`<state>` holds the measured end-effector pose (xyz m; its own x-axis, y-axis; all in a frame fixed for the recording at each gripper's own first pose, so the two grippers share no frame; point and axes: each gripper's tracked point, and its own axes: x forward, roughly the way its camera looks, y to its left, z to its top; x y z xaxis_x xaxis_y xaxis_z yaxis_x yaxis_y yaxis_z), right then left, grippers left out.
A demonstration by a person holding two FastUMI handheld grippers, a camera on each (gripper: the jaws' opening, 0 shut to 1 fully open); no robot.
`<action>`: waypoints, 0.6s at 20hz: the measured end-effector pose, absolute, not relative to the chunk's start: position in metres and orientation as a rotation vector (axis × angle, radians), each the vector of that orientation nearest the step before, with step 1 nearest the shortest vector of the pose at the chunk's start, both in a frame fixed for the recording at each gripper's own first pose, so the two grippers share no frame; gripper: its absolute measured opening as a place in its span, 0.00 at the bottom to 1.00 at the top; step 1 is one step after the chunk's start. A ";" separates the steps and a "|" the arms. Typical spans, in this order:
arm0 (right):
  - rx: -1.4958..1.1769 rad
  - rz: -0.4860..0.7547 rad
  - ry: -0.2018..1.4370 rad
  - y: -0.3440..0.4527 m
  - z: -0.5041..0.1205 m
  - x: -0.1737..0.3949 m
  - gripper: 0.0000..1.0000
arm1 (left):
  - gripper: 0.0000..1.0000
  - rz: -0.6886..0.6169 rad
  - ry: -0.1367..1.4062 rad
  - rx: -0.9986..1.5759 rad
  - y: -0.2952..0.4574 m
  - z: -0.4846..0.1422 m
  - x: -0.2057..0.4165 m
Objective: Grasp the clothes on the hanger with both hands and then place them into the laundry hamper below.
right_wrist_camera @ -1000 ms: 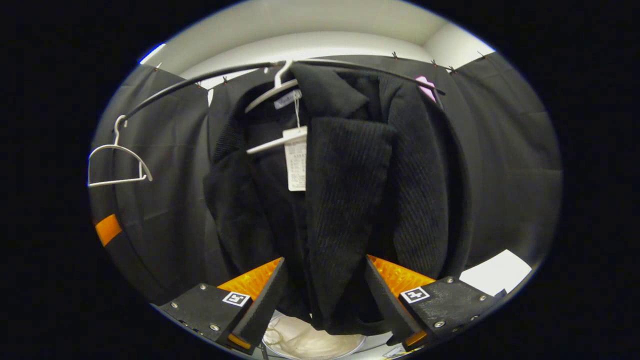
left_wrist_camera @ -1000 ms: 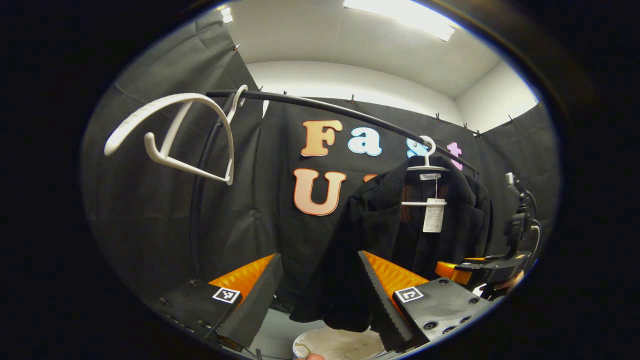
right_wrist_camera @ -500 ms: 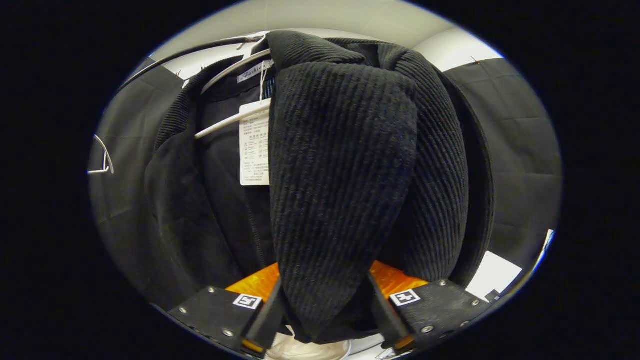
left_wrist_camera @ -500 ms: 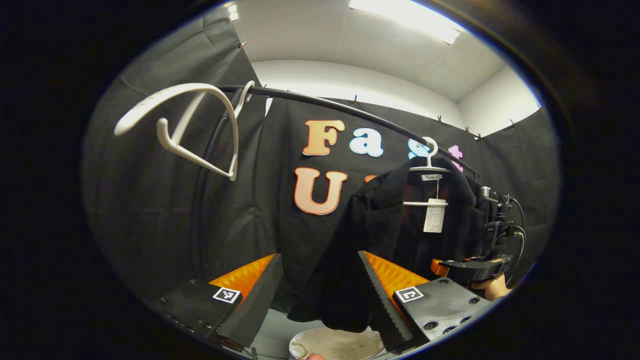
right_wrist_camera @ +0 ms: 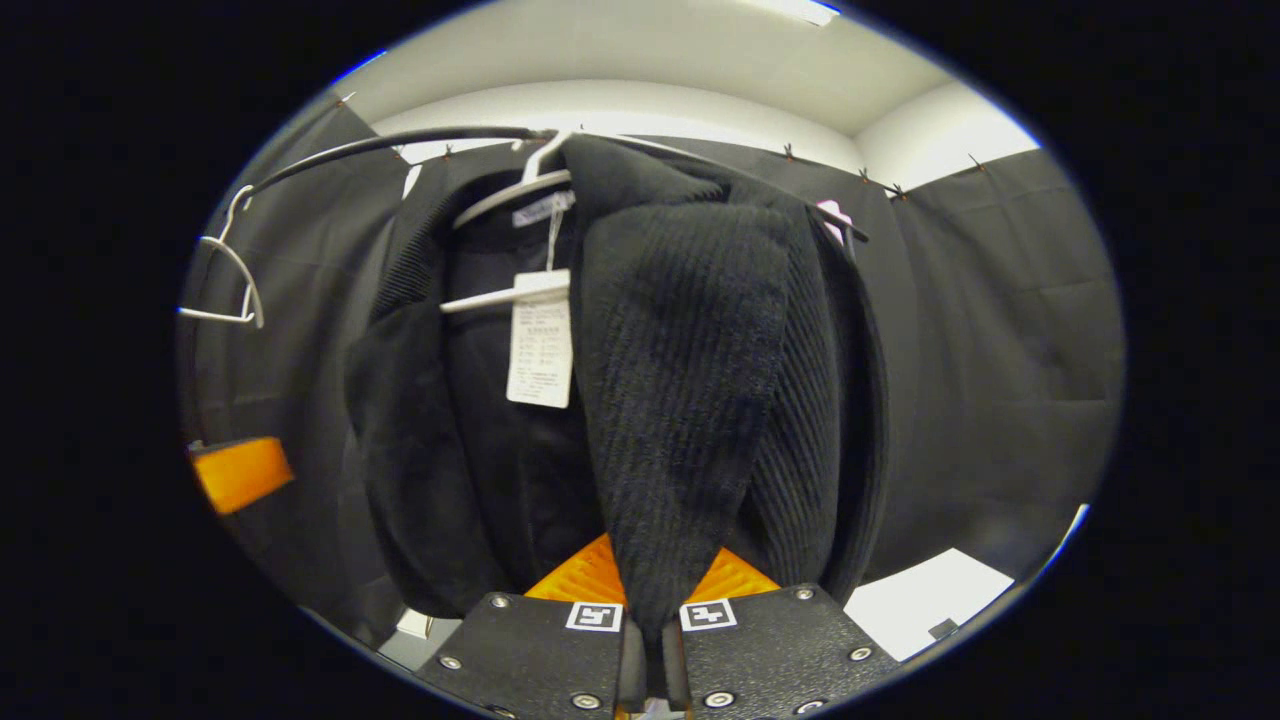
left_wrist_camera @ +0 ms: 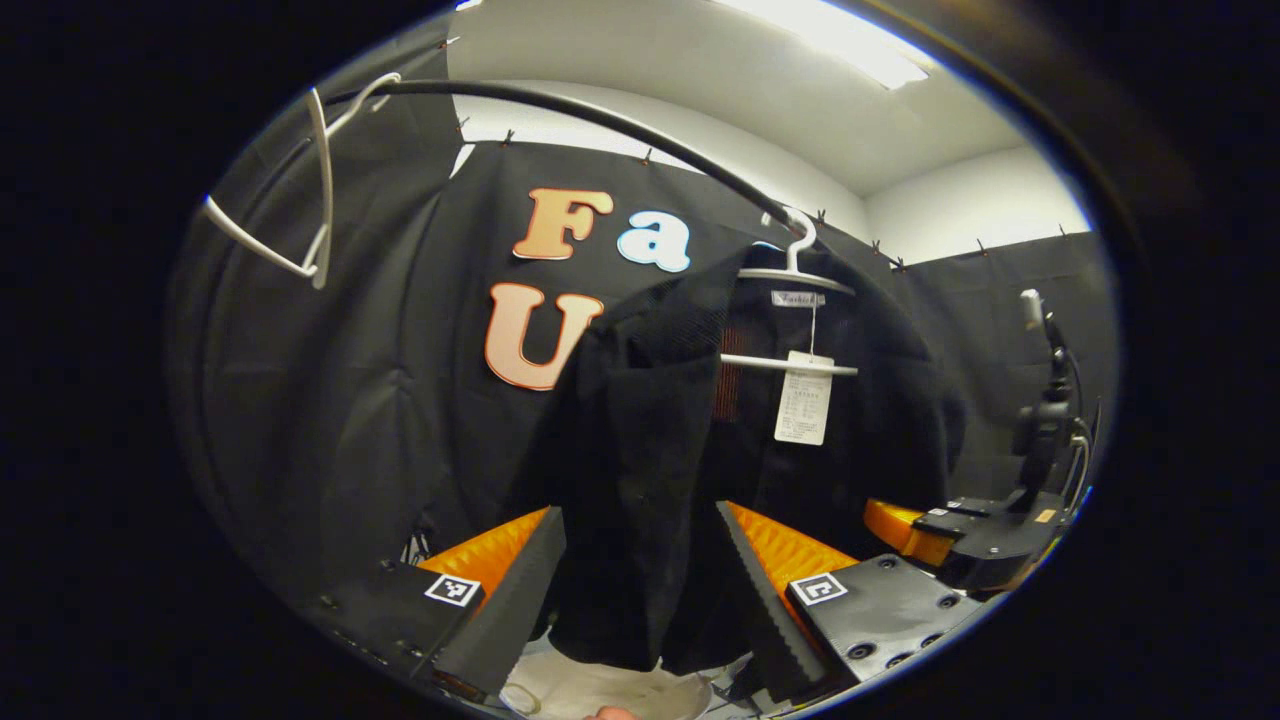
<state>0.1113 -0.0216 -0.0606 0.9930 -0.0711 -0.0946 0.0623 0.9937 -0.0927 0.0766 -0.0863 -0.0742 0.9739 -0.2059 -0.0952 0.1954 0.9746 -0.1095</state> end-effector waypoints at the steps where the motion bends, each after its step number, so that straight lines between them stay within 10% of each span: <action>1: -0.094 -0.052 0.094 -0.019 -0.056 0.104 0.07 | 1.00 -0.210 0.108 -0.096 -0.099 -0.083 0.090; 12: -0.041 0.035 0.091 -0.010 -0.041 0.080 0.07 | 0.96 0.131 -0.004 0.083 -0.102 -0.125 0.192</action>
